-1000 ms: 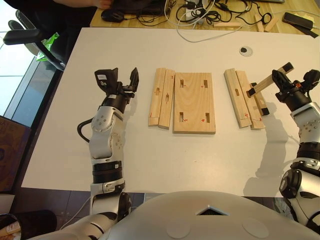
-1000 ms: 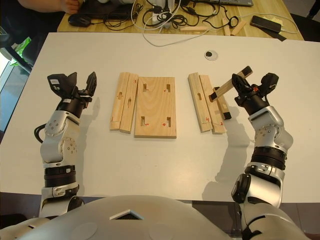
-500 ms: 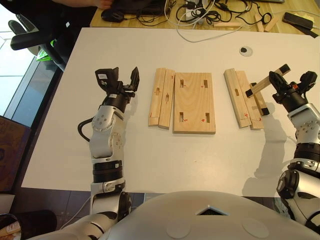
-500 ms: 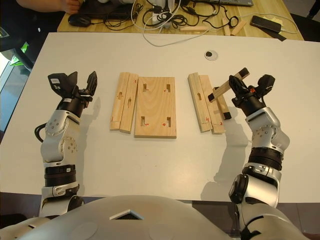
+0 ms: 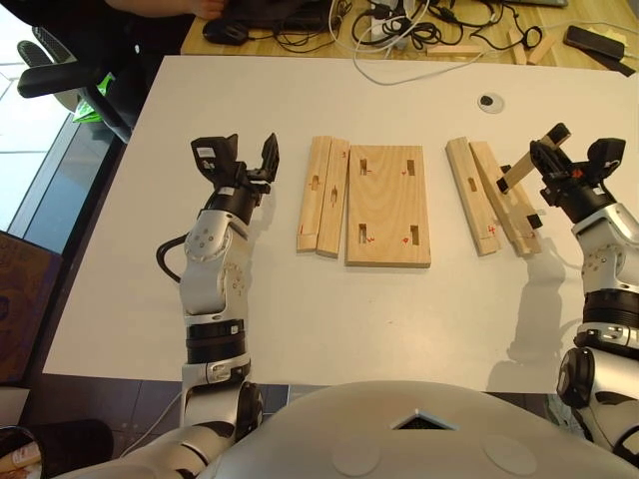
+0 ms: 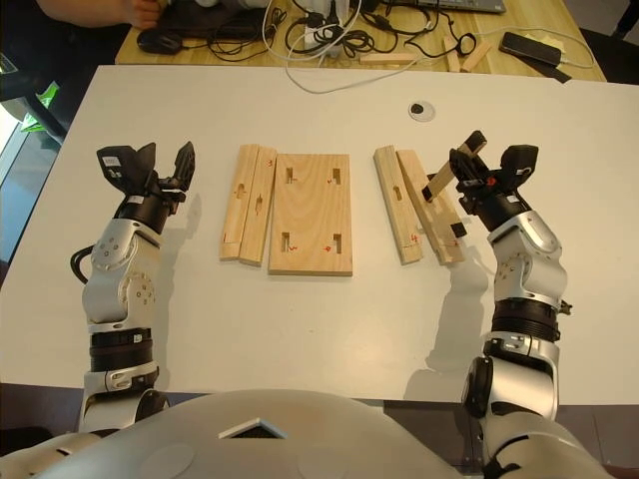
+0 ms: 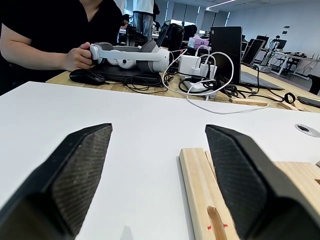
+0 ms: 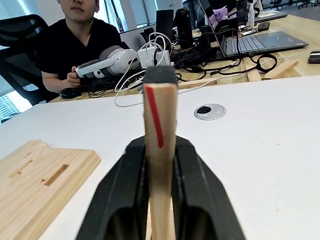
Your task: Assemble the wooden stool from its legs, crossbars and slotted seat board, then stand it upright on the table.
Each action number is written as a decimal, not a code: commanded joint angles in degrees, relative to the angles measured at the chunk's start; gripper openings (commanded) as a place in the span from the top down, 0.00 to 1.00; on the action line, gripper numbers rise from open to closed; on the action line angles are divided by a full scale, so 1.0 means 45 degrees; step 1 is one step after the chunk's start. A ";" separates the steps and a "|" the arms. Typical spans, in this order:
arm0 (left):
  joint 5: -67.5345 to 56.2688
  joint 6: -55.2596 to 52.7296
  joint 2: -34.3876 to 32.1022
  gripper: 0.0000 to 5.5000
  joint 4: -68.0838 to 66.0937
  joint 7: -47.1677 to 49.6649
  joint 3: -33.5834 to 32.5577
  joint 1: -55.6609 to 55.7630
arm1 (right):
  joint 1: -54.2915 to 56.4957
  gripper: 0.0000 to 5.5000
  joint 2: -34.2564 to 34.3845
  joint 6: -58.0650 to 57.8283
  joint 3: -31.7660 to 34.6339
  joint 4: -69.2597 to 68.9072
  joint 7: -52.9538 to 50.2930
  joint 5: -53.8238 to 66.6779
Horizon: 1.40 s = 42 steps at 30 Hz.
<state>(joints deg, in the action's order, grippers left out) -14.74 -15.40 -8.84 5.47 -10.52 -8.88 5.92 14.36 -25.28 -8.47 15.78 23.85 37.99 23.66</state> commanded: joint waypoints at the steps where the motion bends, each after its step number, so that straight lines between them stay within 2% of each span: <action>1: 0.0038 0.0084 0.0024 0.38 -0.0223 -0.0027 0.0063 0.0249 | -0.1094 0.93 0.0149 0.0754 -0.1042 0.0485 -0.0260 -0.1457; 5: 0.0062 0.0147 -0.0042 0.38 -0.0369 -0.0073 0.0057 0.0361 | -0.1002 0.93 0.0225 0.1215 -0.1443 0.1104 -0.0421 -0.1827; 15: 0.0146 0.0360 -0.0089 0.38 -0.0729 -0.0081 0.0027 0.0644 | -0.0534 0.93 0.0355 0.0515 -0.0679 0.0998 -0.0489 -0.0486; 16: 0.0136 0.0394 -0.0087 0.38 -0.0768 -0.0092 0.0003 0.0616 | -0.0485 0.86 0.0356 0.0450 -0.0638 0.0745 -0.0497 -0.0391; 20: 0.0036 0.0452 -0.0064 0.38 -0.0931 -0.0161 -0.0095 0.0550 | -0.0384 0.72 0.0336 -0.0135 -0.0384 -0.0945 -0.0947 -0.0154; 24: 0.0013 0.0530 -0.0038 0.38 -0.1095 -0.0177 -0.0129 0.0607 | 0.0210 0.61 0.0049 -0.0560 -0.0173 -0.2292 -0.1426 -0.0119; 27: 0.0011 0.0622 0.0042 0.38 -0.1210 -0.0140 -0.0109 0.0691 | 0.1518 0.53 -0.0374 -0.0877 0.0035 -0.2860 -0.1917 -0.0191; 31: 0.0002 0.0743 0.0179 0.38 -0.1318 -0.0093 -0.0066 0.0803 | 0.5048 0.53 -0.1191 -0.1052 -0.0285 -0.2181 -0.1933 -0.0473; 34: -0.0014 0.0789 0.0261 0.38 -0.1312 -0.0084 -0.0039 0.0821 | 0.6763 0.53 -0.1337 -0.1434 -0.0576 -0.1394 -0.1615 -0.0529; 37: -0.0044 0.0709 0.0308 0.38 -0.1111 -0.0102 0.0013 0.0752 | 0.5683 0.53 -0.1122 -0.2752 -0.1061 -0.1028 -0.1352 -0.0595; 42: -0.0026 0.0486 0.0341 0.38 -0.0799 -0.0072 0.0123 0.0665 | 0.3016 0.53 -0.0258 -0.5178 -0.1602 -0.0310 -0.2380 -0.0971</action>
<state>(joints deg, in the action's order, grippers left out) -14.96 -12.18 -7.42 1.09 -11.19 -8.89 8.90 31.42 -27.40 -27.24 10.14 20.61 29.57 21.26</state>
